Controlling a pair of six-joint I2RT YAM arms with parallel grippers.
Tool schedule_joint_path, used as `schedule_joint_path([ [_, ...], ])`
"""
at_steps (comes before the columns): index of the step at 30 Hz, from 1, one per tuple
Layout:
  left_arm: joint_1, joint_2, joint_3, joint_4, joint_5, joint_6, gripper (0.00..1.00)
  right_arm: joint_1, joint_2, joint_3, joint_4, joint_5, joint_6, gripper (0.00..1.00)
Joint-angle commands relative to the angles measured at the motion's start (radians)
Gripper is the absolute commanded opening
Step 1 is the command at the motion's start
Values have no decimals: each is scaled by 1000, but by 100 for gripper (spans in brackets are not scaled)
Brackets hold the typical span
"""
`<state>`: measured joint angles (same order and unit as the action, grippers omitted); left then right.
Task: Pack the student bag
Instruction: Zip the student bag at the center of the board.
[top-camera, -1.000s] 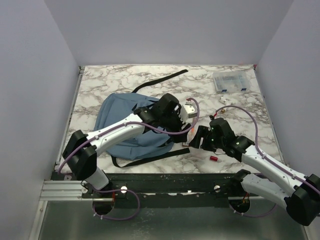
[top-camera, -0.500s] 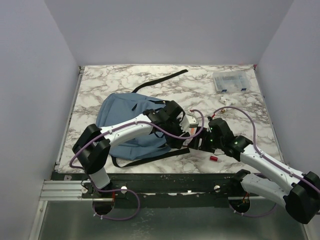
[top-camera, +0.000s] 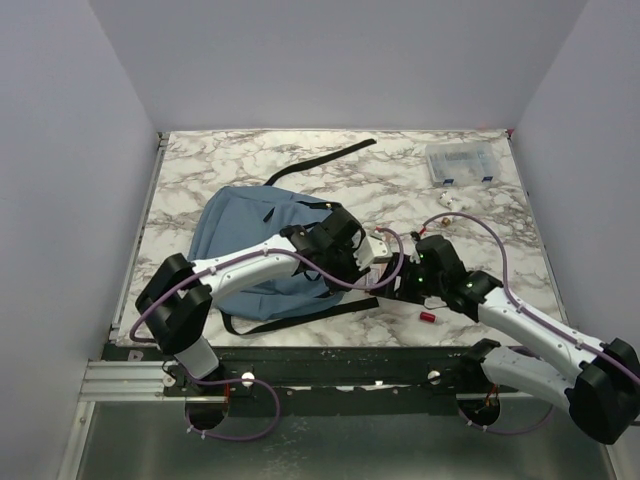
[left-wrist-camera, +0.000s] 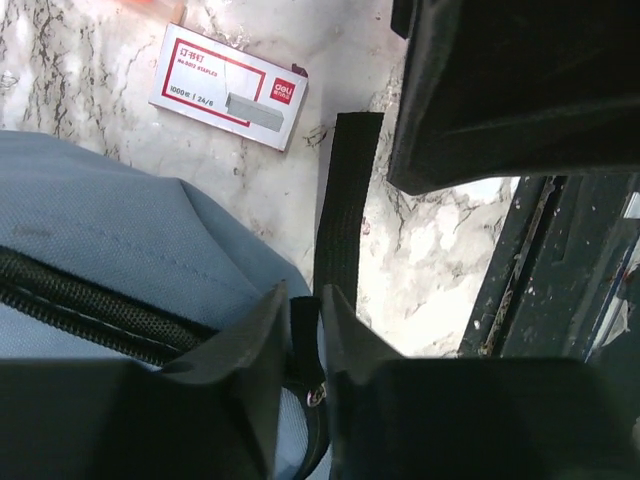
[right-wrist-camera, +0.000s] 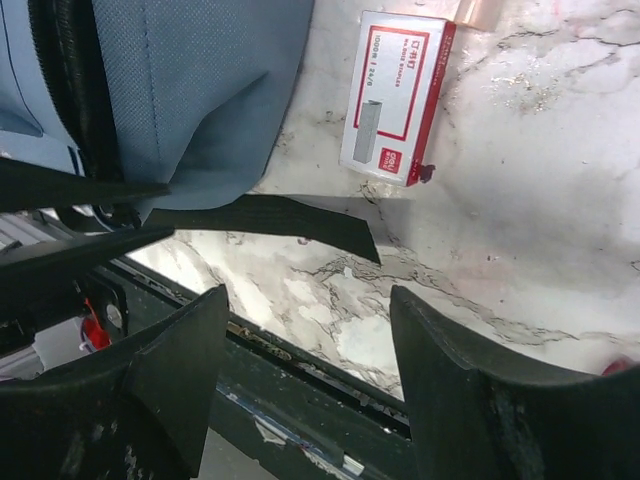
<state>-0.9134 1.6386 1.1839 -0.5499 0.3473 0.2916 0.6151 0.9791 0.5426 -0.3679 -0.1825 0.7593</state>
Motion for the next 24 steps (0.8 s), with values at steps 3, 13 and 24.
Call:
schedule_joint_path([
  [3,-9,-73,-27,-13,-13,43,0,0,43,-7,72,-78,23,67],
  [13,-10,-162,-50,75,13,-70,0,140,40,-223,669,-62,253,68],
  [24,-4,-330,-209,306,-93,-285,0,581,279,-205,1048,618,201,69],
])
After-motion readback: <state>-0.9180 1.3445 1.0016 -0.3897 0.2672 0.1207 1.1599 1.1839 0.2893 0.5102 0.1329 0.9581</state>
